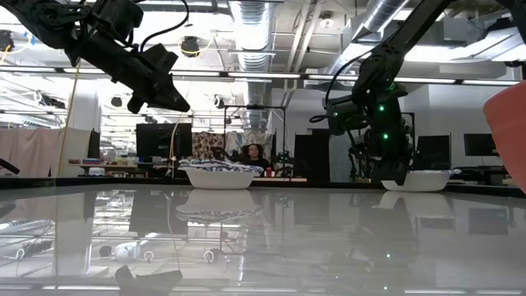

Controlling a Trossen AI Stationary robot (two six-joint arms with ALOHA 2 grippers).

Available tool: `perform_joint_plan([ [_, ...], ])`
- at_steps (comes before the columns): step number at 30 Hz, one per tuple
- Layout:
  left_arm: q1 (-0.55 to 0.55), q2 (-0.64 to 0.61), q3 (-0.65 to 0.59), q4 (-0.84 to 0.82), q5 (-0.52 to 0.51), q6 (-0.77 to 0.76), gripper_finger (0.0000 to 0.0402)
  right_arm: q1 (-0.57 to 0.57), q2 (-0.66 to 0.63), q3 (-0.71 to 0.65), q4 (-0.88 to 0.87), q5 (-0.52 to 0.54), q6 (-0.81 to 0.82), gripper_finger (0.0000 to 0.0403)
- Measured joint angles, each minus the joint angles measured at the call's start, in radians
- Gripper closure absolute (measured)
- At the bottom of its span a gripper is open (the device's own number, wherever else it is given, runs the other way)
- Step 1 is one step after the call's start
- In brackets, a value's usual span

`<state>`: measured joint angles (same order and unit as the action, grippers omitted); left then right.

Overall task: Nest bowls inside each other
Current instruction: Stack the blue patterned bowl on top of the blue patterned bowl

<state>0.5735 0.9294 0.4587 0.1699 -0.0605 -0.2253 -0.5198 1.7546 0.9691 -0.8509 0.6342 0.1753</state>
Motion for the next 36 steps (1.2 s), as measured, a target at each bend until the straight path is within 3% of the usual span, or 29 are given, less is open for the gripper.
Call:
perform_joint_plan([
  [8,0.000,0.000,0.000,0.000,0.000,0.000,0.0379,0.000,-0.001,0.000,-0.001,0.000,0.000,0.0391],
  [29,0.000,0.000,0.000,0.000,-0.033,-0.004,0.0379,0.001,-0.015,0.001,-0.035,-0.011,-0.001,0.0392],
  [36,0.000,0.000,0.000,0.000,-0.045,-0.004,0.0379,0.001,-0.049,0.063,-0.072,0.010,-0.002,0.0392],
])
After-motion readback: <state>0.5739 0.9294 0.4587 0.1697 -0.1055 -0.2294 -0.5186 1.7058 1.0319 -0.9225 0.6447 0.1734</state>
